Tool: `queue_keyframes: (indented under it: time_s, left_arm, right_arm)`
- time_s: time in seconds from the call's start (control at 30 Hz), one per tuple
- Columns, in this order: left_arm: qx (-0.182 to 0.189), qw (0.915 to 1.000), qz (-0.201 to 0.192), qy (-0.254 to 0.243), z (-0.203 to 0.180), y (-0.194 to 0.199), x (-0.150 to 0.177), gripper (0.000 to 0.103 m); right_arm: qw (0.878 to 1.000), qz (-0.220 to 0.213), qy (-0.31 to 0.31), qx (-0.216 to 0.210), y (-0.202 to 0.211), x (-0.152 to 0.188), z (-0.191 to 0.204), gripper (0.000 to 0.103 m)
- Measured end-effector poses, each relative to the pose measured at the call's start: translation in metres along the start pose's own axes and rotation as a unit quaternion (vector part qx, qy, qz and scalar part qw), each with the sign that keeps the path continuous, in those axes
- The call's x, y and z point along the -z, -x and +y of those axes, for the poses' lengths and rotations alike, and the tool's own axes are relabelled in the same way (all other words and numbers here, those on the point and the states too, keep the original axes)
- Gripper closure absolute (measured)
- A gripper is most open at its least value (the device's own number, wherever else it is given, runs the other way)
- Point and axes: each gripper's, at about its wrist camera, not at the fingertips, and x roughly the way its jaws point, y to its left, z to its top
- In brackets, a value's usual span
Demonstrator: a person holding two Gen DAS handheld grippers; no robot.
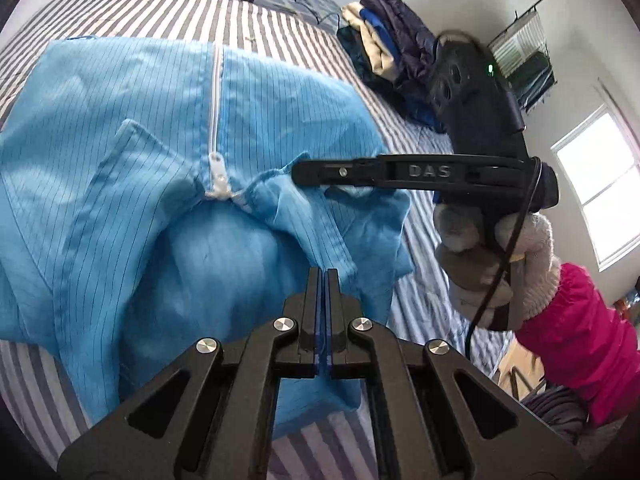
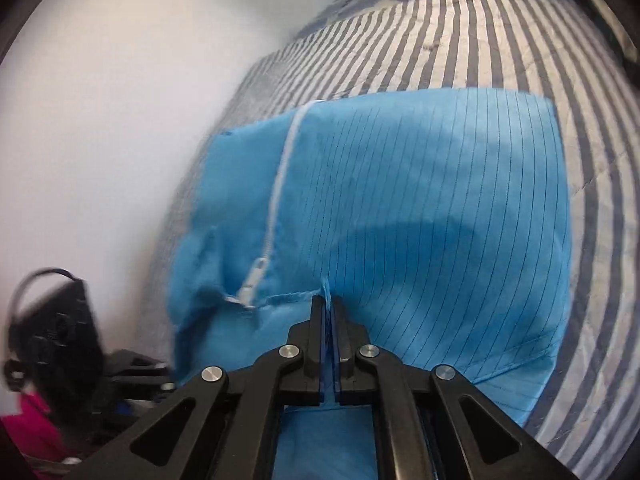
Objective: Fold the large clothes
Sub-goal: 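Lay the flap onto the coat and open both tools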
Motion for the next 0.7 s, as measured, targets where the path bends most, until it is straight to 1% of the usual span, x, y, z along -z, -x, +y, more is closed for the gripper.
queue_keyframes:
  time_s: [0.03,0.07,0.13,0.17,0.23,0.27,0.33,0.4,0.43,0.5,0.53,0.6,0.63,0.67,0.7]
  left_arm:
    - [0.000,0.9999,0.010,-0.003,0.000,0.001,0.000,0.103]
    - [-0.003,0.9999,0.016,-0.007,0.001,0.008,0.001,0.103]
    - [-0.013,0.9998,0.007,-0.016,0.006,0.031,0.004,0.103]
    - [-0.019,0.9997,0.002,-0.016,0.010,0.039,0.005,0.102]
    - [-0.044,0.9988,-0.018,-0.012,0.023,0.062,0.007,0.100]
    - [-0.058,0.9979,-0.027,-0.006,0.030,0.072,0.009,0.100]
    - [-0.079,0.9961,-0.037,0.013,0.047,0.083,0.012,0.100]
    - [-0.093,0.9942,-0.045,0.030,0.057,0.082,0.010,0.100]
    - [-0.098,0.9934,-0.050,0.033,0.062,0.084,0.009,0.100]
    - [-0.112,0.9918,-0.057,0.028,0.065,0.085,0.004,0.100]
    - [-0.121,0.9903,-0.066,0.022,0.066,0.085,-0.002,0.100]
    - [-0.134,0.9874,-0.083,0.019,0.072,0.085,-0.014,0.100]
    - [-0.135,0.9864,-0.091,0.023,0.077,0.084,-0.021,0.100]
    - [-0.140,0.9855,-0.093,0.027,0.083,0.081,-0.026,0.100]
    - [-0.148,0.9845,-0.090,0.029,0.087,0.072,-0.032,0.099]
  right_arm:
    - [1.000,-0.001,0.009,0.016,0.001,0.000,0.004,0.097]
    - [1.000,-0.006,0.015,0.026,0.005,0.001,0.008,0.090]
    - [0.998,-0.024,0.024,0.049,0.021,0.005,0.016,0.079]
    - [0.998,-0.031,0.028,0.054,0.030,0.008,0.020,0.079]
    - [0.997,-0.038,0.037,0.046,0.046,0.016,0.028,0.079]
    - [0.997,-0.040,0.045,0.041,0.054,0.024,0.037,0.077]
    - [0.997,-0.038,0.063,0.033,0.061,0.039,0.054,0.073]
    - [0.995,-0.036,0.083,0.037,0.062,0.053,0.069,0.071]
    - [0.993,-0.035,0.101,0.043,0.057,0.057,0.079,0.071]
    - [0.985,-0.044,0.147,0.075,0.047,0.060,0.096,0.072]
    - [0.984,-0.044,0.152,0.083,0.045,0.063,0.098,0.072]
    - [0.983,-0.054,0.152,0.093,0.040,0.052,0.095,0.074]
    - [0.977,-0.069,0.160,0.119,0.037,0.046,0.093,0.074]
    - [0.976,-0.072,0.158,0.133,0.035,0.041,0.087,0.073]
    - [0.979,-0.060,0.141,0.134,0.029,0.036,0.078,0.071]
